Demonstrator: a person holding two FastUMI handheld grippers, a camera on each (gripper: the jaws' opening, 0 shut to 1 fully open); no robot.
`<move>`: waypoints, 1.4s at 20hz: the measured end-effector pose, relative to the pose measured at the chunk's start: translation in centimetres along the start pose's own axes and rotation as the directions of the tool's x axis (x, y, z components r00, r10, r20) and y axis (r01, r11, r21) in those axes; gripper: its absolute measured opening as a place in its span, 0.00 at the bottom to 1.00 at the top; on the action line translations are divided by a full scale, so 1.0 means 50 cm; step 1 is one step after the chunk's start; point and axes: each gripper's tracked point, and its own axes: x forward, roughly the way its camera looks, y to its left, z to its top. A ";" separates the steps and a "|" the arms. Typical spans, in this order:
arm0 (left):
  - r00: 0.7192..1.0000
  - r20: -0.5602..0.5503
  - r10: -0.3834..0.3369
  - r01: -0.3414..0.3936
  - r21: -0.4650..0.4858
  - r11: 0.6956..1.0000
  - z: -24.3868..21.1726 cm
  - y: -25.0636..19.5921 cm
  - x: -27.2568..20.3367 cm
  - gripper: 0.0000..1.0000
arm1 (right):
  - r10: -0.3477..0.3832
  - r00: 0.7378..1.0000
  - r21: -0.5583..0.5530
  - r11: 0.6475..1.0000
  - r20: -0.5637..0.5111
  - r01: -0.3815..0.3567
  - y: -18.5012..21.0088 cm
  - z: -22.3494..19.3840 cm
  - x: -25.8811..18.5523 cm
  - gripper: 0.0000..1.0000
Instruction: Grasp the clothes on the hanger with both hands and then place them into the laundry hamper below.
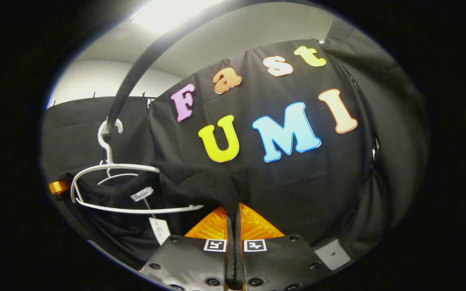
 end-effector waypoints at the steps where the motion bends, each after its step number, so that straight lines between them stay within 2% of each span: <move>1: 1.000 0.002 0.002 -0.002 0.002 1.000 0.004 0.005 0.012 0.00 | -0.013 0.999 -0.023 1.000 0.033 0.014 -0.006 0.017 0.026 0.01; 6: 1.000 -0.025 -0.005 0.004 -0.060 0.998 -0.014 0.016 0.082 0.01 | -0.065 0.990 -0.105 0.991 0.126 0.078 -0.033 0.037 0.110 0.00; 11: 0.997 -0.068 -0.030 0.021 -0.133 0.991 -0.093 0.054 0.120 0.01 | -0.120 0.979 -0.152 0.978 0.167 0.146 -0.076 0.016 0.173 0.01; 14: 0.995 -0.094 -0.025 0.008 -0.173 0.985 -0.149 0.076 0.135 0.01 | -0.158 0.979 -0.190 0.965 0.131 0.181 -0.104 -0.036 0.211 0.00; 17: 0.991 -0.133 -0.007 -0.019 -0.193 0.981 -0.218 0.092 0.143 0.01 | -0.181 0.981 -0.151 0.970 0.070 0.190 -0.124 -0.086 0.225 0.01; 20: 0.983 -0.180 0.014 -0.050 -0.197 0.979 -0.282 0.092 0.135 0.01 | -0.196 0.980 -0.158 0.968 0.026 0.197 -0.133 -0.139 0.203 0.00; 24: 0.966 -0.251 0.057 -0.102 -0.168 0.980 -0.359 0.088 0.079 0.01 | -0.203 0.978 -0.157 0.969 -0.054 0.192 -0.129 -0.215 0.110 0.01; 26: 0.960 -0.277 0.043 -0.091 -0.162 0.983 -0.395 0.083 0.021 0.00 | -0.235 0.969 -0.182 0.959 -0.074 0.218 -0.135 -0.247 0.048 0.00; 28: 0.948 -0.317 -0.005 -0.048 -0.161 0.986 -0.440 0.075 -0.031 0.01 | -0.277 0.954 -0.181 0.950 -0.116 0.254 -0.143 -0.281 -0.018 0.01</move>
